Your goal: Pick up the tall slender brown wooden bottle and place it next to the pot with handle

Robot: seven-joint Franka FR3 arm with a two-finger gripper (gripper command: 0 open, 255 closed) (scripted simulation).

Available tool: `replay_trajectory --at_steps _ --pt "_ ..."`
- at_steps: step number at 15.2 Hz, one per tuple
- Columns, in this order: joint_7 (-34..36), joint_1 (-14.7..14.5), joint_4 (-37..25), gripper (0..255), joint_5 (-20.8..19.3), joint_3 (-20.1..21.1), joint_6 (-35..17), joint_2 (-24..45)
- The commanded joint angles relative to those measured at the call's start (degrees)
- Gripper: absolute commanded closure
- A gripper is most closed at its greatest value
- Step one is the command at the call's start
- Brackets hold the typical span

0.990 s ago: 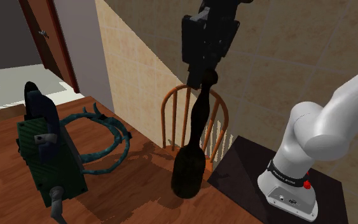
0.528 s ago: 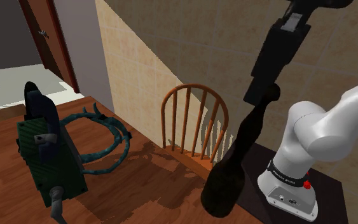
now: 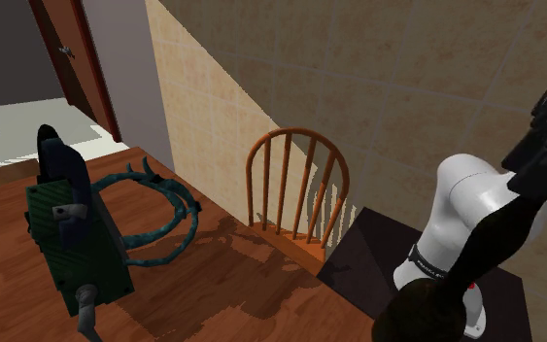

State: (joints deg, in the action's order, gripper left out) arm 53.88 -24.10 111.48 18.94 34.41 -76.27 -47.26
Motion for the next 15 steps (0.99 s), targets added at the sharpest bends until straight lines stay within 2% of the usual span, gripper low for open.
replay_trajectory --at_steps 1,8,15 --pt "1.9 -1.5 0.4 255 1.5 0.3 2.0 -2.7" --pt "9.4 -5.1 -1.6 255 6.7 3.0 8.1 -8.5" --pt "18.2 -7.2 -6.6 255 12.7 6.6 13.8 -12.0"
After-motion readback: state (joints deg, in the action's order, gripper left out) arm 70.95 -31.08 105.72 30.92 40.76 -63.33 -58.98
